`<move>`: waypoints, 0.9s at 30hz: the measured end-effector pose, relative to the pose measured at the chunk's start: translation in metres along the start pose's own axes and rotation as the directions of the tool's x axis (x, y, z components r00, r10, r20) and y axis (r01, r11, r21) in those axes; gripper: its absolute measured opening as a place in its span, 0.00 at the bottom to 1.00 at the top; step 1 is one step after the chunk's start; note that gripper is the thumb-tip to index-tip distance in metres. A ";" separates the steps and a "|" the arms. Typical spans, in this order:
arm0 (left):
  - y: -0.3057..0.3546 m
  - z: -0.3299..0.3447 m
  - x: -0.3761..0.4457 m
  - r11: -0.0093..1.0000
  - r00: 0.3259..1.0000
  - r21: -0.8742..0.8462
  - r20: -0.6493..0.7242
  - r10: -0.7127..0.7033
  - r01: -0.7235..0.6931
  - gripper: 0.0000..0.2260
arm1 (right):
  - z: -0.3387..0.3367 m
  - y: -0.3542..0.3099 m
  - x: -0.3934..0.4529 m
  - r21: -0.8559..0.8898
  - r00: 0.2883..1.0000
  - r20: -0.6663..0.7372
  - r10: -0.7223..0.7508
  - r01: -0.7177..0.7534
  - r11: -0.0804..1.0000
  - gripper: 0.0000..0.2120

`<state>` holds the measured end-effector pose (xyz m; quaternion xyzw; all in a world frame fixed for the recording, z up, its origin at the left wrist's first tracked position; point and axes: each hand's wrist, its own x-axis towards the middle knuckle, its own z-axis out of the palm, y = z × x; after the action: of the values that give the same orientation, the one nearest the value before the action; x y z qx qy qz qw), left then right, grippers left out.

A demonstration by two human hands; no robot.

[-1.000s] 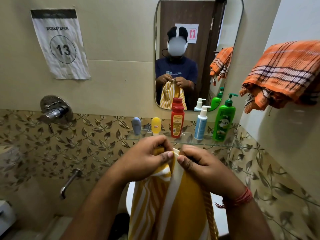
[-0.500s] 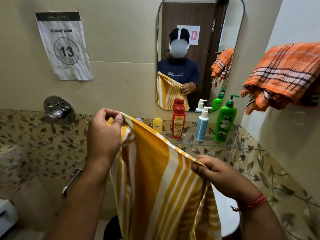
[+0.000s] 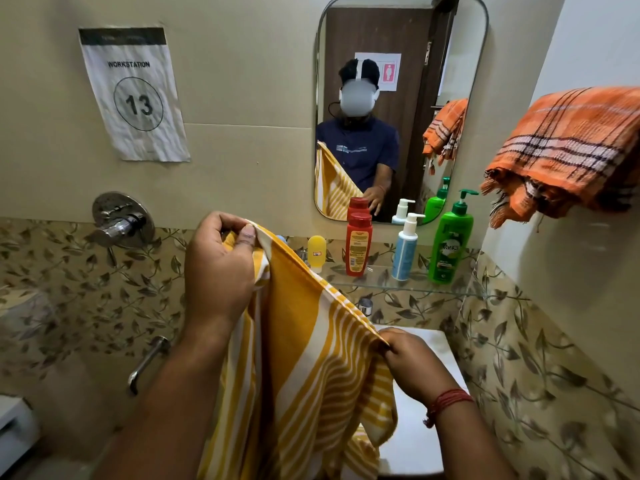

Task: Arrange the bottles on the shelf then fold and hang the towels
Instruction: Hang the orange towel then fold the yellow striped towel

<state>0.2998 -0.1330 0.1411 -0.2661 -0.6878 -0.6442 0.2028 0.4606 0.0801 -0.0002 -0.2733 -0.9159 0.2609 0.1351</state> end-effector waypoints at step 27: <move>0.016 -0.011 -0.010 0.991 0.695 -0.008 0.712 0.100 -0.134 0.08 | -0.018 -0.115 -0.007 0.810 0.904 -0.208 -0.373 0.373 0.452 0.10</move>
<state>0.3171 -0.1447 0.1484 -0.5322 -0.7086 -0.4622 -0.0317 0.4238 0.0011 0.0777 0.0319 -0.7163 0.6282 0.3020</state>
